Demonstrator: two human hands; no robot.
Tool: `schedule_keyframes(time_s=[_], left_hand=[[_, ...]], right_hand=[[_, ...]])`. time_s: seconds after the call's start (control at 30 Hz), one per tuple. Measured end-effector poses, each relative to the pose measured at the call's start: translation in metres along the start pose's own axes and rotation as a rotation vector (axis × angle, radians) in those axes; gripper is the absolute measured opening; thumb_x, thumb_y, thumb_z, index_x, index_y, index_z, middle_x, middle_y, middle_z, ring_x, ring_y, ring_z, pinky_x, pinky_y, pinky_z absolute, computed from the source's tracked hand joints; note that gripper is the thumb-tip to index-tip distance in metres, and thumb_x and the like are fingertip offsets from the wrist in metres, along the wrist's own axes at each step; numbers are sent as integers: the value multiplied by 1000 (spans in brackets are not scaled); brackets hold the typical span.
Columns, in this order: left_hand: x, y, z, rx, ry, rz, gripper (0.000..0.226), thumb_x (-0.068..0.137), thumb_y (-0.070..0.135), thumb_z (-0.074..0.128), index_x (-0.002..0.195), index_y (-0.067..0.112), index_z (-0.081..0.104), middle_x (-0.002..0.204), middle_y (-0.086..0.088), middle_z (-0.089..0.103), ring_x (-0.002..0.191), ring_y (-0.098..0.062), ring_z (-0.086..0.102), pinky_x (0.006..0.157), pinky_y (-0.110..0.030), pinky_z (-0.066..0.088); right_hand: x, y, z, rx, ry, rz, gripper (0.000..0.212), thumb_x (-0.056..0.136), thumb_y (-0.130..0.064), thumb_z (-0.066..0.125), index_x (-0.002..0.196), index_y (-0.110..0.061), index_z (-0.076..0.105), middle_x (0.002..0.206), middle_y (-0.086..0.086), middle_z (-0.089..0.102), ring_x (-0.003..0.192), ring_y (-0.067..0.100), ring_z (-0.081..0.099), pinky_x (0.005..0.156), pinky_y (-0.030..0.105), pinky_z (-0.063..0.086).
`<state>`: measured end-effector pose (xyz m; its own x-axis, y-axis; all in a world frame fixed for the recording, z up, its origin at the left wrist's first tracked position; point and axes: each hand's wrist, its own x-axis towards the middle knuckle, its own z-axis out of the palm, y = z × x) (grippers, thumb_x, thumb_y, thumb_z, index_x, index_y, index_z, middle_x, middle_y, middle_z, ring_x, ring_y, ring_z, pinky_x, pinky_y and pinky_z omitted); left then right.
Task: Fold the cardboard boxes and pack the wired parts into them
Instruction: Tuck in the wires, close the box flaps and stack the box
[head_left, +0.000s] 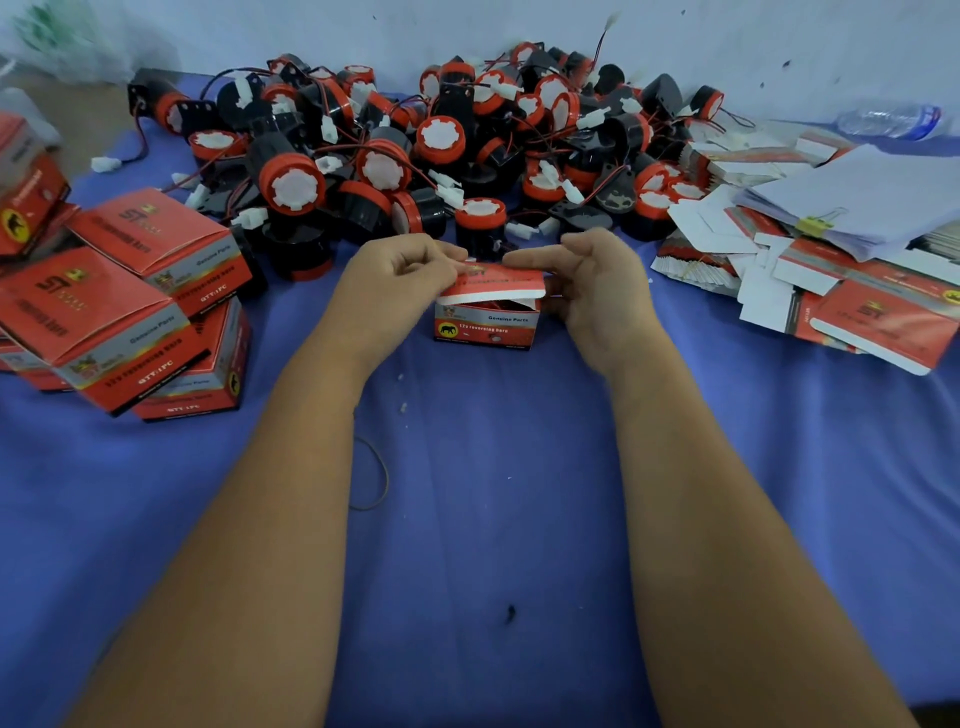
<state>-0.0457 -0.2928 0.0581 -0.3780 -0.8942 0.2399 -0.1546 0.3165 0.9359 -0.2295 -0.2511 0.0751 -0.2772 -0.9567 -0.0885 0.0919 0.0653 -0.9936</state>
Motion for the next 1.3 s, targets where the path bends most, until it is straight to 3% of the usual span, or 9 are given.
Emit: schedule_keyframes(time_s=[0.1,0.23,0.4,0.47,0.6,0.8,0.93,1.13,1.3], left_hand=[[-2,-2,1,203,16,76,13,92,16,65,86,27,67,117,12,66,111,-8,58,72,-5,46],[-2,-4,1,331,42,122,27,95,22,63,121,28,68,128,14,62,117,1,52,80,5,35],[0,-3,1,461,-98,118,35,105,27,46,139,28,56,151,17,43,142,-7,33,118,-36,29],[-1,-2,-2,421,-174,58,40,104,32,47,144,32,49,154,24,34,145,-2,25,122,-37,22],[-2,-2,-5,355,-225,17,48,100,29,56,146,33,45,155,26,30,141,6,22,120,-30,24],[0,-6,1,410,-97,124,48,95,21,65,142,24,53,151,13,44,143,-5,33,119,-32,30],[1,-10,3,305,-87,125,44,95,22,65,139,24,57,147,15,48,140,-2,36,115,-29,36],[4,-10,5,175,-41,99,36,96,22,64,131,27,62,136,20,53,129,1,47,96,-6,42],[3,-11,7,108,-6,100,33,94,24,65,127,29,64,139,11,57,126,-1,52,98,-12,46]], right_hand=[[0,2,-1,-308,-52,-74,9,94,-15,59,95,-17,68,104,10,68,91,21,61,83,33,53],[-6,15,1,-383,-35,-278,21,96,-12,59,86,-26,69,105,1,66,89,10,63,66,15,51],[-2,16,-1,-396,-78,-255,17,93,-21,65,106,-29,73,110,-9,69,105,7,63,87,19,53],[-3,15,-10,-357,-198,-192,32,85,-23,74,116,-31,70,118,-8,68,108,4,63,87,15,51],[-2,15,-15,-333,-281,-193,46,80,-17,78,121,-33,64,128,-7,61,114,4,59,87,14,50],[-3,21,-11,-410,-157,-319,37,83,-24,77,118,-32,68,108,-23,65,104,-7,61,86,12,50],[-2,22,-11,-404,-161,-342,30,90,-27,70,120,-28,68,112,-19,66,107,-4,61,91,17,51],[-3,21,-8,-408,-136,-363,31,93,-29,65,123,-24,67,117,-10,67,108,3,62,82,13,52],[-2,20,-5,-402,-114,-374,29,95,-30,62,122,-23,68,118,-8,67,107,3,63,81,13,52]])
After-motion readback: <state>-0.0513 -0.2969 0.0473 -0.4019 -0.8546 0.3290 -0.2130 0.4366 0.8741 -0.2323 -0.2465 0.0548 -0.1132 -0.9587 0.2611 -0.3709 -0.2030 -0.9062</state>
